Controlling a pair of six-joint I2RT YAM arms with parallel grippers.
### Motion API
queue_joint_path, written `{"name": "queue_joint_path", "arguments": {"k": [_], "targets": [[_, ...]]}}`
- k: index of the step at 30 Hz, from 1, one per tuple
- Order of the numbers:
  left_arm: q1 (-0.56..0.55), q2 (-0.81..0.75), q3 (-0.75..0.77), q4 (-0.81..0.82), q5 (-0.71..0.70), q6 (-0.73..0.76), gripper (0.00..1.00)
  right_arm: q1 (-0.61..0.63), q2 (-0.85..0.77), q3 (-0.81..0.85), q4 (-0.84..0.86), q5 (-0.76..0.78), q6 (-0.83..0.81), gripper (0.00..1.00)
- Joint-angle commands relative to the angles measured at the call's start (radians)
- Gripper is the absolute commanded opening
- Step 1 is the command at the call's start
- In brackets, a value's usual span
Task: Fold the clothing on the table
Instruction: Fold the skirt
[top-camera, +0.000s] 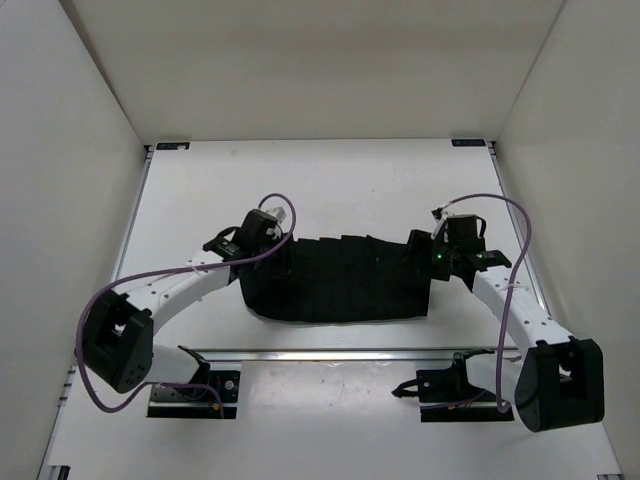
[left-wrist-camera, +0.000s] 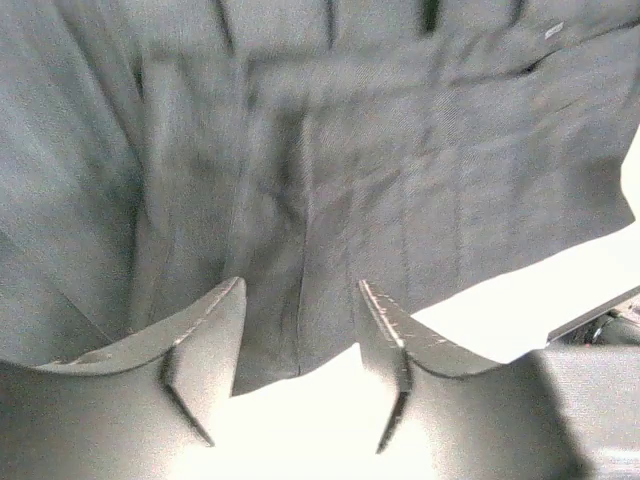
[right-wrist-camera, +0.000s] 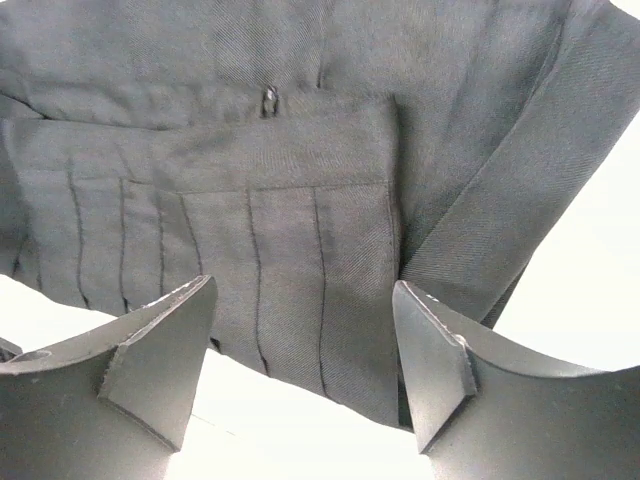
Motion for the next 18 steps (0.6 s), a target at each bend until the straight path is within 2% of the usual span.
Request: {"name": "queue_joint_path", "arguments": {"k": [1,4,6,7,8,10,12,14,18], "targets": [[0.031,-0.074,0.042,-0.026,-0.012,0.073,0.6,-0.033,-0.02,0.025,-0.062,0.005,-0.018,0.69],[0.086,-0.094,0.011,-0.046,-0.012,0.102,0.53,-0.065,-0.015,0.007,-0.119,0.004,-0.035,0.69],[0.117,-0.102,-0.014,-0.049,-0.01,0.123,0.35,-0.039,-0.018,-0.007,-0.145,0.066,-0.049,0.69],[0.117,-0.096,-0.02,-0.054,-0.018,0.128,0.32,-0.033,-0.02,-0.016,-0.149,0.076,-0.049,0.7],[0.118,-0.091,-0.027,-0.057,-0.025,0.134,0.24,-0.024,-0.02,-0.03,-0.156,0.097,-0.047,0.7],[0.098,-0.079,-0.041,-0.056,-0.03,0.136,0.16,-0.028,-0.012,-0.043,-0.159,0.104,-0.056,0.71],[0.092,-0.061,-0.058,-0.049,-0.035,0.134,0.04,-0.045,-0.002,-0.053,-0.149,0.102,-0.056,0.72],[0.083,-0.041,-0.066,-0.057,-0.044,0.133,0.0,-0.042,0.011,-0.056,-0.146,0.111,-0.061,0.74],[0.085,0.013,-0.055,-0.083,-0.068,0.137,0.0,-0.017,0.075,-0.043,-0.159,0.182,-0.064,0.75]]}}
